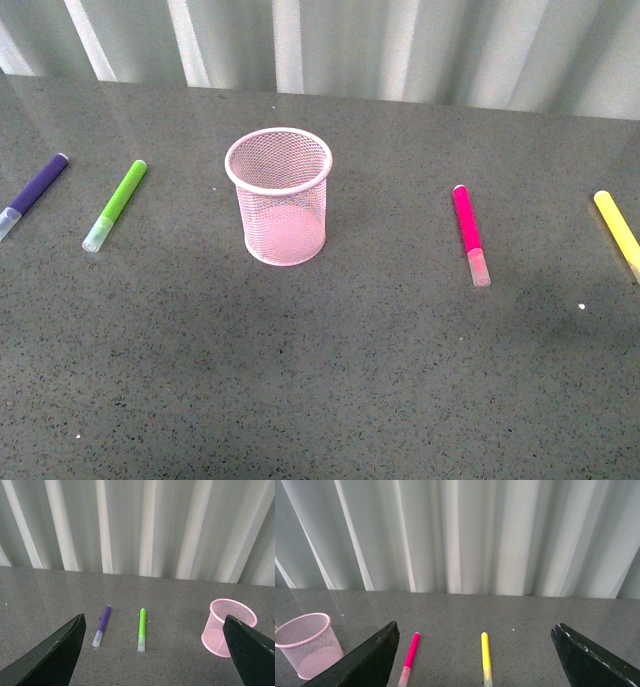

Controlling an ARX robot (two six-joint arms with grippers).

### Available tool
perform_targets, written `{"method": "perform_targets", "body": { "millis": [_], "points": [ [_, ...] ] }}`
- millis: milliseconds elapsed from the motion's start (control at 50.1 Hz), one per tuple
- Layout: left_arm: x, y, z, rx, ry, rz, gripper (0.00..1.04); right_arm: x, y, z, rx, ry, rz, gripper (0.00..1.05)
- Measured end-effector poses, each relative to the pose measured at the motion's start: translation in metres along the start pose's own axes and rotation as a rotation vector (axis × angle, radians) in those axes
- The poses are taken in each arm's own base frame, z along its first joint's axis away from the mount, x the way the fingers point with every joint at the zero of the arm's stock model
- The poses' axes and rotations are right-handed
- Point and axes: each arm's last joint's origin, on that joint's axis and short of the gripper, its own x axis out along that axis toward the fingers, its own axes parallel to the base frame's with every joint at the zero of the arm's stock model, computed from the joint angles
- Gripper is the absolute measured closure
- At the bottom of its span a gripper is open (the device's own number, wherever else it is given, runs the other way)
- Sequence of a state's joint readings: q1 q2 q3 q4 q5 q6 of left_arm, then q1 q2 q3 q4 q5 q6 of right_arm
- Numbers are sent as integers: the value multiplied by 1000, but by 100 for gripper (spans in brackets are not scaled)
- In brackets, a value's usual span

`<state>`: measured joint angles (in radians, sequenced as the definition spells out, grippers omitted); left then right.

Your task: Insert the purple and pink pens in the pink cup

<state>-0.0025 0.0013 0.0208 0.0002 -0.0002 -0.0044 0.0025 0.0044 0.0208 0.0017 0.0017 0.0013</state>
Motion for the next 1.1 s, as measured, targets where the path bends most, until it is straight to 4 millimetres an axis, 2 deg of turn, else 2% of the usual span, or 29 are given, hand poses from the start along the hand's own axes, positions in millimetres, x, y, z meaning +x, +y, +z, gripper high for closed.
{"method": "perform_targets", "body": {
  "millis": [778, 838, 917, 977, 1037, 1097],
  "points": [
    [0, 0, 0, 0, 0, 0, 7, 0, 0, 0, 0, 0, 0, 7],
    [2, 2, -4, -96, 126, 60, 7, 0, 0, 0, 0, 0, 0, 7],
    [15, 6, -8, -244, 214, 75, 7, 0, 0, 0, 0, 0, 0, 7],
    [31, 8, 2, -258, 184, 35, 7, 0, 0, 0, 0, 0, 0, 7],
    [62, 13, 20, -274, 163, -44, 7, 0, 0, 0, 0, 0, 0, 7],
    [95, 19, 31, -245, 158, -77, 7, 0, 0, 0, 0, 0, 0, 7]
  ]
}}
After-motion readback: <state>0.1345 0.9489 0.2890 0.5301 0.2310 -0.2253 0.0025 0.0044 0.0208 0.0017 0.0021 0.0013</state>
